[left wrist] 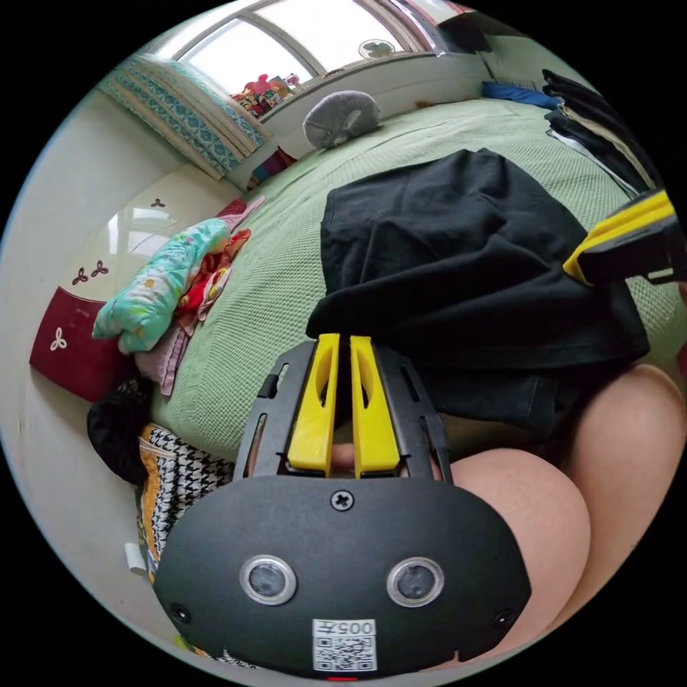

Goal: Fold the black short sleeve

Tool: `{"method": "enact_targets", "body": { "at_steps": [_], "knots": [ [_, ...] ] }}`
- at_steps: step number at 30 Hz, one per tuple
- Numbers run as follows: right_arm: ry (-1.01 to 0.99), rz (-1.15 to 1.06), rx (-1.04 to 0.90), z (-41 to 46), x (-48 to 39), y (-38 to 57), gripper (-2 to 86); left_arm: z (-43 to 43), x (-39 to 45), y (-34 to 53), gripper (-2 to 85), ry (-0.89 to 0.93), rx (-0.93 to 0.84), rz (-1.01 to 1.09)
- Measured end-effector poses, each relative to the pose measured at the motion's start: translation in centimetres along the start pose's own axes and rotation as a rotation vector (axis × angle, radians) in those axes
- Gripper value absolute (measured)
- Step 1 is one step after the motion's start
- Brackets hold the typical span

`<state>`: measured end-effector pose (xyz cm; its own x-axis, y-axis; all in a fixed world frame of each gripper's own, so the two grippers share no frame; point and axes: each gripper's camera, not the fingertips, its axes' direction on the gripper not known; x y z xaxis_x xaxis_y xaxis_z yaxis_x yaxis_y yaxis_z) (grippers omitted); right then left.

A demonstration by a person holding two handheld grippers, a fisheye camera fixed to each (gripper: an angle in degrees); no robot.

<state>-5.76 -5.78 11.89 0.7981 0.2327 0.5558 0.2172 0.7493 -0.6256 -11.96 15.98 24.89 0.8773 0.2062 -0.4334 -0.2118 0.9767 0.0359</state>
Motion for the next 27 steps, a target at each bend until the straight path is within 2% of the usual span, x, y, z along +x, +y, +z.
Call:
{"method": "enact_targets", "body": {
  "at_steps": [5,11,13,17,22,27],
  "knots": [
    [0.019,-0.030,-0.009,0.0,0.0,-0.7,8.5,0.9,-1.2,0.1,4.4,-0.005,-0.018,0.030],
    [-0.009,-0.009,-0.026,-0.6,1.1,-1.6,5.9,1.4,-7.7,1.4,4.6,0.241,-0.026,-0.090],
    [-0.095,-0.014,0.030,-2.7,2.2,-1.9,4.9,1.9,-11.0,2.3,5.0,0.377,-0.028,-0.176],
    [-0.086,-0.062,0.184,-5.6,4.9,-3.7,6.7,3.9,-13.7,3.6,4.6,0.418,-0.065,-0.260],
    [-0.140,0.003,0.141,-2.6,10.8,-10.1,9.5,6.5,-15.3,3.9,5.3,0.488,-0.075,-0.272],
    [-0.139,0.027,0.132,-0.4,12.8,-13.7,10.7,9.8,-17.3,4.1,6.5,0.573,-0.103,-0.327]
  ]
}}
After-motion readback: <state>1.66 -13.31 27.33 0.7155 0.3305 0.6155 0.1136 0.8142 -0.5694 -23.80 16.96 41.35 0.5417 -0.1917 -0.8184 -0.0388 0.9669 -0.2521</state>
